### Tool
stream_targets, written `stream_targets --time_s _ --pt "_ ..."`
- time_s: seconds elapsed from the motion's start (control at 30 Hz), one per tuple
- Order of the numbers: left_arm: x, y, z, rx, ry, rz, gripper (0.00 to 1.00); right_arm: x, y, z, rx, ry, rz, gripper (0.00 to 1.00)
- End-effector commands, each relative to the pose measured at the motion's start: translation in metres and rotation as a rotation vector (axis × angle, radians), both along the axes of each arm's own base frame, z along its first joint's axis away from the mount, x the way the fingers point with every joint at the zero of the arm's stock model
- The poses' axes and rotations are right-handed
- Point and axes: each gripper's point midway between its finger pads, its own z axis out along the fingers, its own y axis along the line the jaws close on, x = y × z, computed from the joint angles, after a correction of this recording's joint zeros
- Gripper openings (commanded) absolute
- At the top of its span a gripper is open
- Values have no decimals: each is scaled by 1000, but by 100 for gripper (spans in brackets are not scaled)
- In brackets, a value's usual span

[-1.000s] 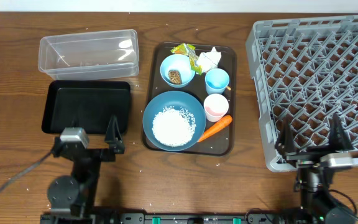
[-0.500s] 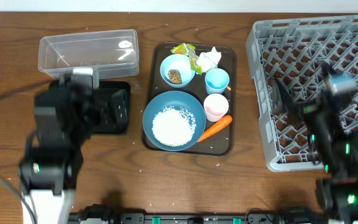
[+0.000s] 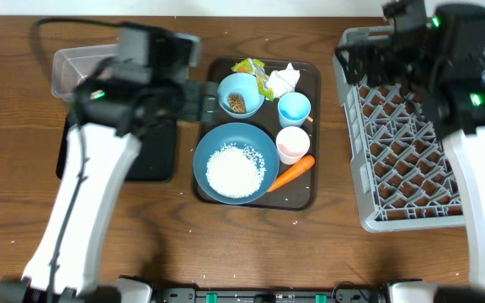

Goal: Sort waste into correct bins and load items into the dishwasher rack
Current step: 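Reach the left gripper to the pink cup and grasp it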

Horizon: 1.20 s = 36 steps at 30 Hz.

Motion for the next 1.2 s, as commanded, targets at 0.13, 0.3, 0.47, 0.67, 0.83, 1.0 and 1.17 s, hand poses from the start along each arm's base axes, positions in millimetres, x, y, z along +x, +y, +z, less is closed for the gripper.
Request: stream_targets --time_s 0.13,0.3,0.47,0.67,0.83,1.0,1.17 --pt "24 -67 -47 -61 80 -116 98 24 -1 -23 21 53 -10 99" --pt "31 -103 -84 -71 132 -177 99 28 -27 -24 1 54 -69 99" --pt "27 -117 -133 46 207 -151 99 23 -56 -34 0 107 -133 99" --pt "20 -131 -158 75 258 -115 93 14 -74 -45 0 167 -173 99" --pt "13 -145 -177 91 286 -141 77 11 -75 -48 0 186 -176 99" --pt "4 -154 -205 125 337 -167 53 11 -75 -49 0 190 -176 97" --pt "5 -156 -206 123 333 -168 36 9 -75 -50 -1 199 -177 94"
